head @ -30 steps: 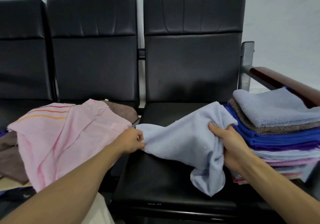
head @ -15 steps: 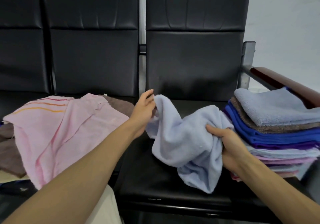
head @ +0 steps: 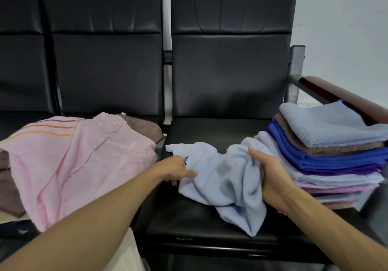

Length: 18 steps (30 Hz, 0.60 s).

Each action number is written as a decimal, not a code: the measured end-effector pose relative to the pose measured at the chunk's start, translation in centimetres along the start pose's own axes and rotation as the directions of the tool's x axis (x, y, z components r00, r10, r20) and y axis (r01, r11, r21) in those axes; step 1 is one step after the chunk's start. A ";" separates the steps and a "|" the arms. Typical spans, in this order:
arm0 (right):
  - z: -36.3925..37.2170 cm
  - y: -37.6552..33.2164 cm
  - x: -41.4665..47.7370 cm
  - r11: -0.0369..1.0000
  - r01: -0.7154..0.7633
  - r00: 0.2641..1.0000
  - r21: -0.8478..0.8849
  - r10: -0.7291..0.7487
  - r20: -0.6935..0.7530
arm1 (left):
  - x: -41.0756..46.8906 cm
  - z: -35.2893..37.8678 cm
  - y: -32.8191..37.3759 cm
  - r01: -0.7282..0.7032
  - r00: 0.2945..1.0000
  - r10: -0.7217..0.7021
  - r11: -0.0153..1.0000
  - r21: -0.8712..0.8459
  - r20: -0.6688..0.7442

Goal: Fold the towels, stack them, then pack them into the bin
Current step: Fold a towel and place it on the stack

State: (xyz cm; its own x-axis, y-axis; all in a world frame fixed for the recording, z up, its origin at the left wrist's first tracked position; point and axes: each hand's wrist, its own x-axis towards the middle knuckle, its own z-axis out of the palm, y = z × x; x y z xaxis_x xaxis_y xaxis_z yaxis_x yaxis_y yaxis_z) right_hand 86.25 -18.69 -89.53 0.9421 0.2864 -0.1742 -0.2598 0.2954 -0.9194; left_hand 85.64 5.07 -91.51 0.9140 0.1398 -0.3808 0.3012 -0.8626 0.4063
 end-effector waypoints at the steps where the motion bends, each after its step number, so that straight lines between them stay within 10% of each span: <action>1: -0.1 0.0 0.1 0.999 0.037 0.999 0.018 -0.037 0.006 | 0.2 0.3 0.0 -0.009 1.000 0.009 1.000 -0.008 -0.030; 6: -0.4 -0.1 0.0 0.985 0.024 0.997 -0.173 -0.037 -0.074 | 0.9 0.0 0.4 -0.160 0.954 0.042 0.909 -0.386 -0.297; 11: -1.0 -0.6 0.9 0.887 0.116 0.986 -0.447 -0.156 -0.054 | -0.9 -2.2 1.6 -0.186 0.968 -0.102 0.327 -0.927 -0.230; 18: 0.6 -8.9 1.3 0.728 0.109 0.994 -0.677 -0.060 0.095 | -4.0 -8.8 1.4 -0.296 0.840 -0.247 0.537 -0.790 -0.482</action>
State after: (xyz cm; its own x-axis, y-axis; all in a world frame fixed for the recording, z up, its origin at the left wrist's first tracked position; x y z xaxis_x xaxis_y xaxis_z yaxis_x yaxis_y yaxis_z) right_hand 89.65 -20.37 -81.31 0.9315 0.3538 -0.0846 0.0568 -0.3713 -0.9268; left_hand 84.77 7.57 -82.13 0.8248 0.5651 -0.0197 0.1059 -0.1201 0.9871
